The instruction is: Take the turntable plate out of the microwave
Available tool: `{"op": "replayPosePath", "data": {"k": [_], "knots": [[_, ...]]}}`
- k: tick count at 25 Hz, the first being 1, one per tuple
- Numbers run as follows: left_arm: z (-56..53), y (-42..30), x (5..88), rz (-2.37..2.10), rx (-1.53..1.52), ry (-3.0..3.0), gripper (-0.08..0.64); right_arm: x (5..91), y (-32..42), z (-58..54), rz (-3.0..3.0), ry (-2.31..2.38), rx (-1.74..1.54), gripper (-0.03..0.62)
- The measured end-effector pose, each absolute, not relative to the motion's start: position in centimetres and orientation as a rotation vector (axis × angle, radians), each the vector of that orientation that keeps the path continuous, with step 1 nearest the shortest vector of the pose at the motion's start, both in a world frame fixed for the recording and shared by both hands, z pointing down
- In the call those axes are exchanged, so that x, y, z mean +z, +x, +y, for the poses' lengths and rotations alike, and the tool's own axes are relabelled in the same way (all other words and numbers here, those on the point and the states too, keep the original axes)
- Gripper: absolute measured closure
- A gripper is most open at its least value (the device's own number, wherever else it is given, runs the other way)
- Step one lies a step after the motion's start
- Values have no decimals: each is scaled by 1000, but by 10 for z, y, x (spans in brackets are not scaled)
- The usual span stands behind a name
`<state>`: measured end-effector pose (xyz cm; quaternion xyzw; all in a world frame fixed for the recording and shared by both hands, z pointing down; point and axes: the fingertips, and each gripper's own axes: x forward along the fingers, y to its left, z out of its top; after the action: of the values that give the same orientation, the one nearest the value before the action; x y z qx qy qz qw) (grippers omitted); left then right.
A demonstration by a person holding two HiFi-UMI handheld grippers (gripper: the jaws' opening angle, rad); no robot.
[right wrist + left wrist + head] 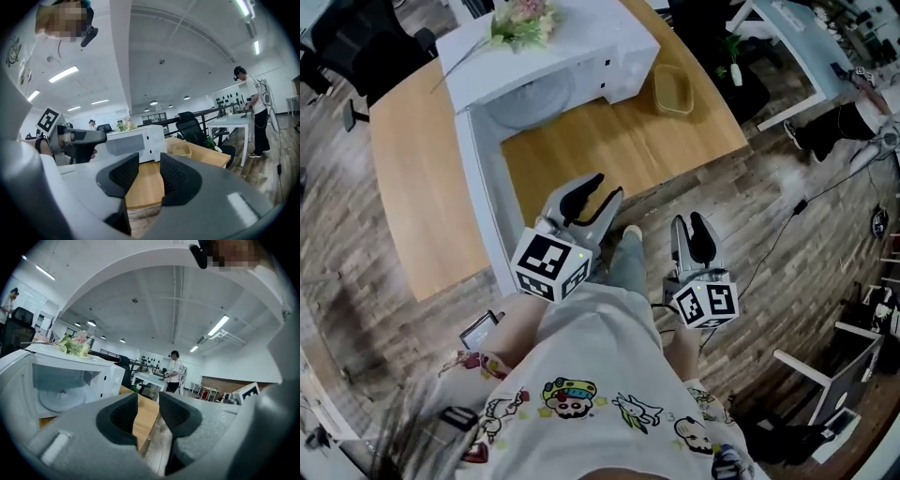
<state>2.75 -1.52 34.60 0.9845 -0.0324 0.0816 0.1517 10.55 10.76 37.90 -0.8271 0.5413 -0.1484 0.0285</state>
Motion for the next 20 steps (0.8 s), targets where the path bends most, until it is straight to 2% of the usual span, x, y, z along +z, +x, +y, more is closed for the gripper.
{"op": "replayPosePath", "data": {"k": [20], "knots": [[-141, 28, 355, -960, 140, 2587, 425, 382, 168, -98, 2456, -1940, -517, 456]]}}
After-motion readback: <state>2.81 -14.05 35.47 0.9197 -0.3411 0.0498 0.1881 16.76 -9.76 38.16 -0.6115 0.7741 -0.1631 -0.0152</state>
